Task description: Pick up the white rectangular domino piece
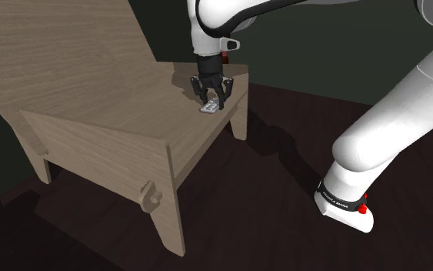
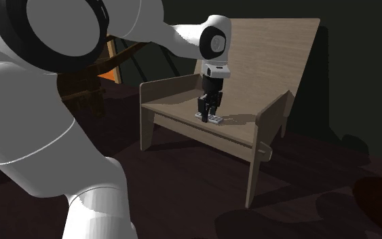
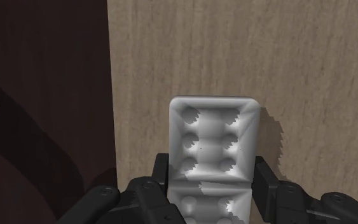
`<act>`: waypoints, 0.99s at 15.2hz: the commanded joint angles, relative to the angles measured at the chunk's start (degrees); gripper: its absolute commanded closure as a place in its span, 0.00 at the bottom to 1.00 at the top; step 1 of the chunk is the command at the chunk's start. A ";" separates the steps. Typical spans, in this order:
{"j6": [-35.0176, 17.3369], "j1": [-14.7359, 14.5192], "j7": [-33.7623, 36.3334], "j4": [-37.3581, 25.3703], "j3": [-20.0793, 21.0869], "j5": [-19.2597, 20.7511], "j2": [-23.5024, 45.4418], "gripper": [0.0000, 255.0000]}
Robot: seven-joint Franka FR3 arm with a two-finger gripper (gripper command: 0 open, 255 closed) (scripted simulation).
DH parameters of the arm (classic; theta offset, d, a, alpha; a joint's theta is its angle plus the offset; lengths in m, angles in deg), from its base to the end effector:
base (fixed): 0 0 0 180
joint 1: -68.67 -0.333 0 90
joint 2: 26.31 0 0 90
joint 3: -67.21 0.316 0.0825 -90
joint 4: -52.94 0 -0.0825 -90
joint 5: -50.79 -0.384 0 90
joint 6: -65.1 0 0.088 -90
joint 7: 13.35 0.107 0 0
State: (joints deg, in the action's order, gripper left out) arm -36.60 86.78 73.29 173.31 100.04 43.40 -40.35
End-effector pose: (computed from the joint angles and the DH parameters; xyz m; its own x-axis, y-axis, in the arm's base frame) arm 0.4589 0.1479 0.4967 0.2577 -0.9662 0.0027 -0.9598 -0.2556 0.1159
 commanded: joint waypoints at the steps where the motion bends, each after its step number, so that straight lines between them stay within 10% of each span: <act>1: 0.17 0.04 -0.01 0.22 0.00 0.06 0.18 1.00; 15: 7.04 0.22 -0.17 -5.91 -0.73 0.04 -0.64 1.00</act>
State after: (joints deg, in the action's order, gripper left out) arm -30.44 86.96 73.14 168.22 99.40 43.41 -40.95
